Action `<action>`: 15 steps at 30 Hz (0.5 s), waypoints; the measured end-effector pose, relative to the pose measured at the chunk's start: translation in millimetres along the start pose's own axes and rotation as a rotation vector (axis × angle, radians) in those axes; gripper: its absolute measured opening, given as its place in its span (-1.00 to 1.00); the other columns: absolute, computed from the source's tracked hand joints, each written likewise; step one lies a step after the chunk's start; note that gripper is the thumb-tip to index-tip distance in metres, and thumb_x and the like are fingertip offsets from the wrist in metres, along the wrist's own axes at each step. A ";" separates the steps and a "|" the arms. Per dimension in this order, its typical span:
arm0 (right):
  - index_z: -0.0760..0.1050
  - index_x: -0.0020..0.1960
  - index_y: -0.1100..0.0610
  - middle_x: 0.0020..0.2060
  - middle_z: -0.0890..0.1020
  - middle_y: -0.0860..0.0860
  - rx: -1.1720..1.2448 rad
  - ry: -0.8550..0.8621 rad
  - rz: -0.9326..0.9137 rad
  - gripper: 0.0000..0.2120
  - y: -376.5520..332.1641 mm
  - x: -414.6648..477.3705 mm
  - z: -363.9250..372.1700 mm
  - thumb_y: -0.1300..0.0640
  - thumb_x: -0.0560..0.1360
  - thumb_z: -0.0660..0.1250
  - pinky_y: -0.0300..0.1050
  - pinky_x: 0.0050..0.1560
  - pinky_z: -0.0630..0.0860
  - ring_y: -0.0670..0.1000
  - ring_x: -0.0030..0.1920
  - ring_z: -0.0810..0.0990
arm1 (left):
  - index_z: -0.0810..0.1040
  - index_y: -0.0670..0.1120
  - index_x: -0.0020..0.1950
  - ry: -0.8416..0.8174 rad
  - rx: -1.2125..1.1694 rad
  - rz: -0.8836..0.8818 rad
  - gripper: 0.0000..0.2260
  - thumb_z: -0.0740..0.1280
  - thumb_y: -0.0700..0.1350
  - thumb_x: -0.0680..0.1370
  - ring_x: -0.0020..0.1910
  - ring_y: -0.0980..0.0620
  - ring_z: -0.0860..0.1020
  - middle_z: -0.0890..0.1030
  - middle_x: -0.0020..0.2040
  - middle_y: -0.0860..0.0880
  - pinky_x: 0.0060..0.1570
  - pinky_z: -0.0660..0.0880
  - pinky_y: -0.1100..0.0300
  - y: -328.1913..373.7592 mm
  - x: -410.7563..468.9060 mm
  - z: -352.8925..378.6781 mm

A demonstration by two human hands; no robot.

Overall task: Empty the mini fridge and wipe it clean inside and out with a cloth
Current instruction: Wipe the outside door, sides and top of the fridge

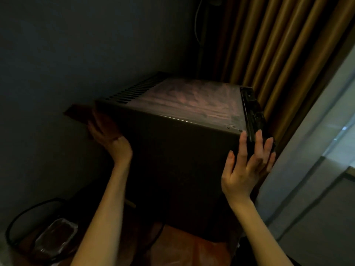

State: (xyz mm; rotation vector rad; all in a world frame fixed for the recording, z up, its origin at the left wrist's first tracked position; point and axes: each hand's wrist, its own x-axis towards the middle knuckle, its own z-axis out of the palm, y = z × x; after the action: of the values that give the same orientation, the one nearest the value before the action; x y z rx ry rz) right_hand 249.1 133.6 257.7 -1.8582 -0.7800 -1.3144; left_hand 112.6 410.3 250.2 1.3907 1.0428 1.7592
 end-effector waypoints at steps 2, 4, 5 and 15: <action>0.15 0.51 0.07 0.46 0.19 0.13 0.000 0.008 -0.017 -0.55 0.6 -2.0 1.4 0.09 0.65 0.10 0.12 0.52 -0.06 0.01 0.56 -0.10 | 0.13 -0.29 0.53 -0.029 -0.004 -0.334 -0.49 0.03 -0.05 0.63 0.49 -0.16 0.24 0.22 0.51 -0.26 0.48 0.13 0.25 -15.3 11.4 -6.9; 0.10 0.54 0.05 0.47 0.20 0.12 -0.018 0.014 -0.045 -0.52 2.3 -3.9 4.0 0.09 0.65 0.09 0.14 0.52 -0.06 0.03 0.56 -0.10 | 0.16 -0.22 0.54 -0.052 -0.029 -0.418 -0.46 -0.04 0.01 0.60 0.49 -0.14 0.24 0.24 0.52 -0.18 0.48 0.20 0.07 -17.4 -5.6 -8.9; 0.07 0.56 0.04 0.47 0.22 0.12 -0.031 0.021 -0.061 -0.50 2.8 -4.4 5.6 0.09 0.65 0.08 0.15 0.51 -0.06 0.04 0.56 -0.10 | 0.15 -0.24 0.54 -0.036 -0.018 -0.357 -0.47 -0.04 -0.03 0.60 0.51 -0.14 0.21 0.22 0.52 -0.19 0.49 0.16 0.00 -10.6 -19.0 -7.5; 0.03 0.57 0.05 0.47 0.23 0.12 -0.030 0.016 -0.109 -0.48 4.6 -7.8 5.9 0.11 0.65 0.08 0.15 0.51 -0.07 0.05 0.56 -0.09 | 0.39 -0.20 0.37 -0.131 -0.055 0.369 -0.51 0.17 -0.28 0.42 0.31 -0.16 0.30 0.31 0.33 -0.14 0.45 0.05 0.20 35.6 -127.4 8.3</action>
State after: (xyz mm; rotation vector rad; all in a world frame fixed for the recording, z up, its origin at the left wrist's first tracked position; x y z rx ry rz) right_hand 253.5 135.4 248.0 -1.8483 -0.8681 -1.4140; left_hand 148.1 285.2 225.0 1.7219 0.6936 1.9040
